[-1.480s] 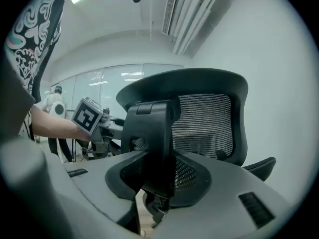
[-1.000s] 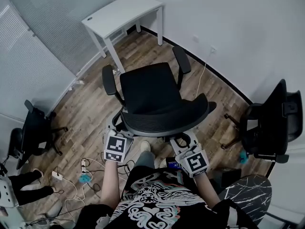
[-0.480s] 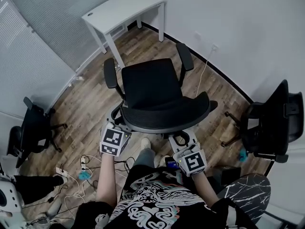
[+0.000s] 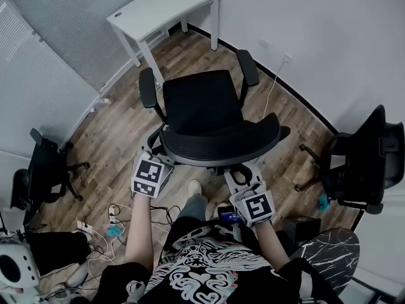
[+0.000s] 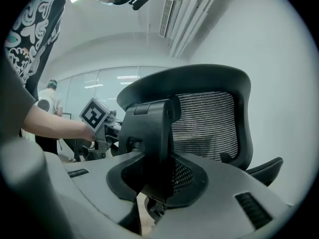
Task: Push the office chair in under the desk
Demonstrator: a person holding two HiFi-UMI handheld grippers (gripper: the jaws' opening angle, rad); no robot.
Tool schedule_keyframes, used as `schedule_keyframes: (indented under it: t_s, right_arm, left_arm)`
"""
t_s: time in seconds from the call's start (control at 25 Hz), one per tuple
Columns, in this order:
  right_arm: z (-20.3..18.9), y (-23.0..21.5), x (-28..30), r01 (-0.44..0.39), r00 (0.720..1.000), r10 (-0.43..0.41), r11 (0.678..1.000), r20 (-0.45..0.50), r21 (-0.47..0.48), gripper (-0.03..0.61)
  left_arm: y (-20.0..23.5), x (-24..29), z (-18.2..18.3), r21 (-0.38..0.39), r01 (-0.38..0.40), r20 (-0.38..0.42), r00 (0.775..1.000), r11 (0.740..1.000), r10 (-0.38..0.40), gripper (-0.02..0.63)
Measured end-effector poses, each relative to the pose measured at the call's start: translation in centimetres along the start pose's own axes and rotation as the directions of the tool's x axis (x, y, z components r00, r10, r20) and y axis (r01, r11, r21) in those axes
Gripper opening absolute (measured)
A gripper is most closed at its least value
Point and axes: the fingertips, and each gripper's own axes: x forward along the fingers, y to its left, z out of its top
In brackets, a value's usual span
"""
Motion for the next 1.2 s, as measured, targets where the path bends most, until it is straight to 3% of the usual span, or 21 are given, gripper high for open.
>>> schedule_keyframes:
  t_s: [1.2]
  right_arm:
    - [1.3, -5.6, 7.9, 0.055, 0.997, -0.058, 0.997, 0.052, 0.048, 0.075]
  left_arm:
    - [6.6, 7.0, 1.9, 0.016, 0.013, 0.020, 1.000, 1.000, -0.014, 0.322]
